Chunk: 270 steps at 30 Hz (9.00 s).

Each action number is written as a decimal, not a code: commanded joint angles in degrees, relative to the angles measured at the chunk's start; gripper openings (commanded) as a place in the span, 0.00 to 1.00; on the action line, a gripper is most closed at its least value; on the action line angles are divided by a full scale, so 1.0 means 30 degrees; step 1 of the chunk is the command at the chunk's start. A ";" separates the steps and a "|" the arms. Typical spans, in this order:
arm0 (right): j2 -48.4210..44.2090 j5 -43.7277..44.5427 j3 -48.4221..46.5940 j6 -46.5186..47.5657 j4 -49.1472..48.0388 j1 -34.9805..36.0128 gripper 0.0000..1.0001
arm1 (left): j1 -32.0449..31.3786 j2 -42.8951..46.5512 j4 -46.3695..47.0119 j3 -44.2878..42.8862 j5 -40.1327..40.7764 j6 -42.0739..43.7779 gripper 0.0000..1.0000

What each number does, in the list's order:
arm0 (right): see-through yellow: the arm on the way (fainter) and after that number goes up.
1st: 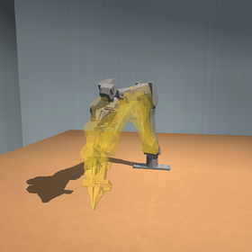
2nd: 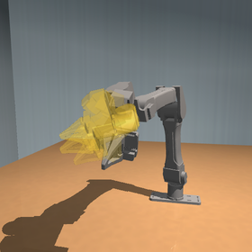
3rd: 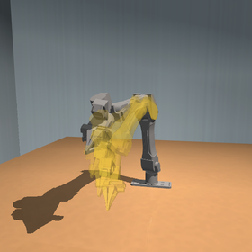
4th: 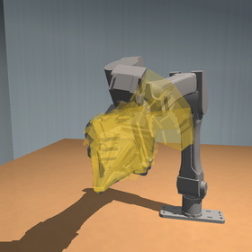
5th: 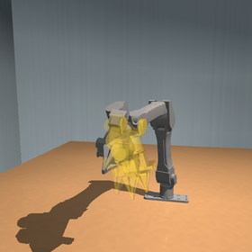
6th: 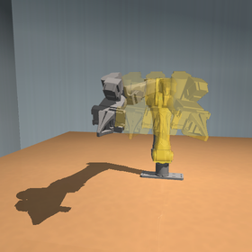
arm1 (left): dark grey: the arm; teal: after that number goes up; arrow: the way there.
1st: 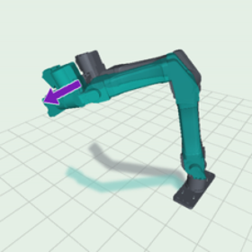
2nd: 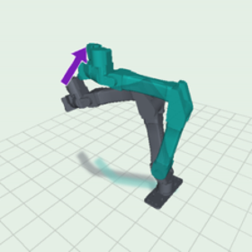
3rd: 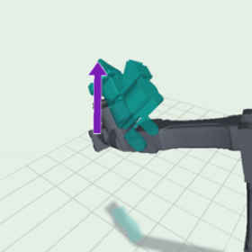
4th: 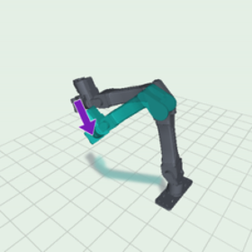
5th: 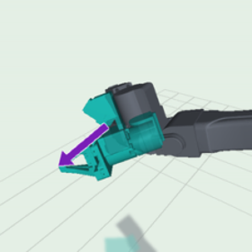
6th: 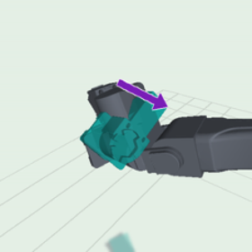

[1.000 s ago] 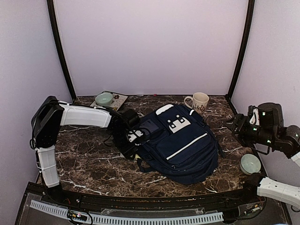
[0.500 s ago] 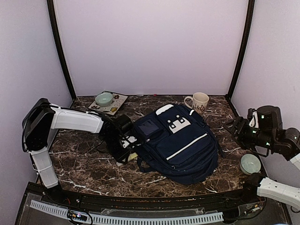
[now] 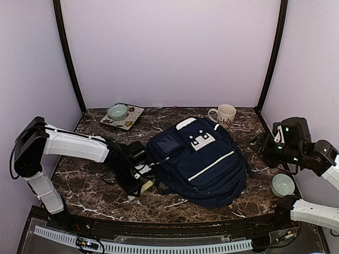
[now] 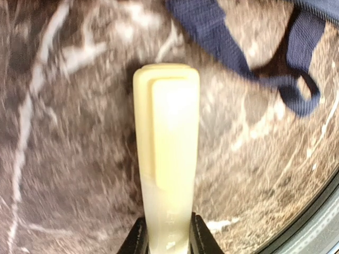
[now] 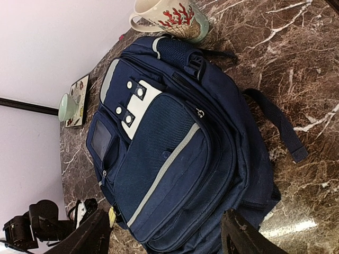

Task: Pack the student bag
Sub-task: Adjust the pen at the center of the board, then pick up the pen at the center of the board, then pass from the left arm to the right, then pick up the upper front pocket of the student bag, then place the pen in the upper front pocket of the bag.

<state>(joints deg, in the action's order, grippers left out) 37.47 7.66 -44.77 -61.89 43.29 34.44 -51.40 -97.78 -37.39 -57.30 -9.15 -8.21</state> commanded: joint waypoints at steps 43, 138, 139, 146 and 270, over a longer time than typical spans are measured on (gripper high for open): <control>-0.0626 0.0139 -0.1722 0.1446 0.2042 -0.0106 0.74 | -0.1662 0.6731 0.3221 -0.4358 0.2685 0.7663 0.00; 0.3558 -1.0107 -0.2116 0.6331 -0.0748 -0.0097 0.06 | -0.6215 -0.4340 0.7207 -1.3503 0.1785 1.3257 0.50; 0.3577 -0.9353 -0.2319 0.6248 -0.0389 -0.0084 0.06 | -0.6243 -0.3947 0.8539 -1.2779 0.1953 1.2606 0.59; 0.3422 -0.5002 -0.3587 0.5696 0.1560 -0.0105 0.05 | -0.6221 -0.3082 0.8836 -1.1724 0.1443 0.9000 0.92; 0.5575 -0.7292 0.1248 -0.0758 -1.3053 -0.0069 0.16 | -0.6349 -0.2287 1.2241 -1.3165 1.2076 -0.3381 0.00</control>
<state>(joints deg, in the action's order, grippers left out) 49.15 -4.91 -38.57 -68.86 19.25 34.44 -70.85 -111.46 -9.34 -96.84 26.30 -18.50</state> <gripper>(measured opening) 0.170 0.050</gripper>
